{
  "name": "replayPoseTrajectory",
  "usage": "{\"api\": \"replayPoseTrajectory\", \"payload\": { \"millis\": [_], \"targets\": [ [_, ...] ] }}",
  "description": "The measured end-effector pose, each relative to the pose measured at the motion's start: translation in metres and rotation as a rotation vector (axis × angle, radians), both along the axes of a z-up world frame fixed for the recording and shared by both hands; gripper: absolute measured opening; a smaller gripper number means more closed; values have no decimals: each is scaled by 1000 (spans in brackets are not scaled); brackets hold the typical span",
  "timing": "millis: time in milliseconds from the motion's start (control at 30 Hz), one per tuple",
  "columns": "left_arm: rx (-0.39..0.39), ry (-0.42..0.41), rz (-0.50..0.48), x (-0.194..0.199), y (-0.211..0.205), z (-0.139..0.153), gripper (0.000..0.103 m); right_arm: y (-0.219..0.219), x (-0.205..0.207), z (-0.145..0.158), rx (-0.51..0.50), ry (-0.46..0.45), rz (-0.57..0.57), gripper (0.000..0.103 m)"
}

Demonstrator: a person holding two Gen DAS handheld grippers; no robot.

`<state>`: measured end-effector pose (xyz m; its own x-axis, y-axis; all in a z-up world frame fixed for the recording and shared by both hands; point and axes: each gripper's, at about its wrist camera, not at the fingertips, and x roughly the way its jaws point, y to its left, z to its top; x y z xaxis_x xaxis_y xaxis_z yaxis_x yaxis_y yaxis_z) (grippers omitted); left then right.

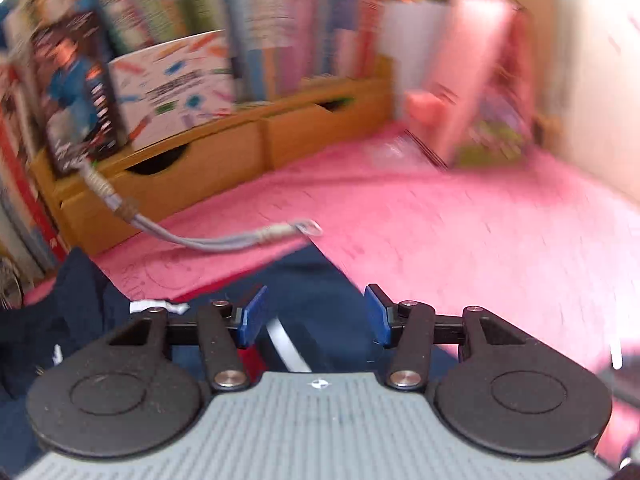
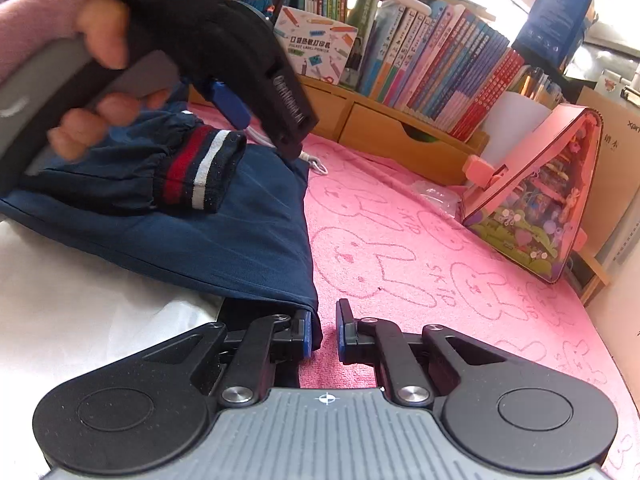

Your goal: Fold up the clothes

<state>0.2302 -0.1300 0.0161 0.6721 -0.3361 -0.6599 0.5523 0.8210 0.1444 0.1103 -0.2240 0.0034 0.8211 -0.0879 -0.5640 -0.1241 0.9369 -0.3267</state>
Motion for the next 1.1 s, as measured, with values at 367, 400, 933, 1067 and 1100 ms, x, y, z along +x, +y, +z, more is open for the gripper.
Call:
{"api": "replayPoseTrajectory", "payload": {
  "millis": [367,400,933,1067,1100],
  "targets": [
    [45,-16,96,51,-33,-33,56,-2,2,1,23,4,-1,13],
    [27,0,133,63,-33,-33,57,-3,2,1,27,5,-1,13],
    [55,26,13,-2,-23,-8,51,-8,5,2,65,12,-2,14],
    [101,-47,78,12,-39,-31,59,-4,4,1,42,9,-1,15],
    [78,-43,115,19,-39,-32,63,-3,4,1,38,8,-1,15]
  ]
}}
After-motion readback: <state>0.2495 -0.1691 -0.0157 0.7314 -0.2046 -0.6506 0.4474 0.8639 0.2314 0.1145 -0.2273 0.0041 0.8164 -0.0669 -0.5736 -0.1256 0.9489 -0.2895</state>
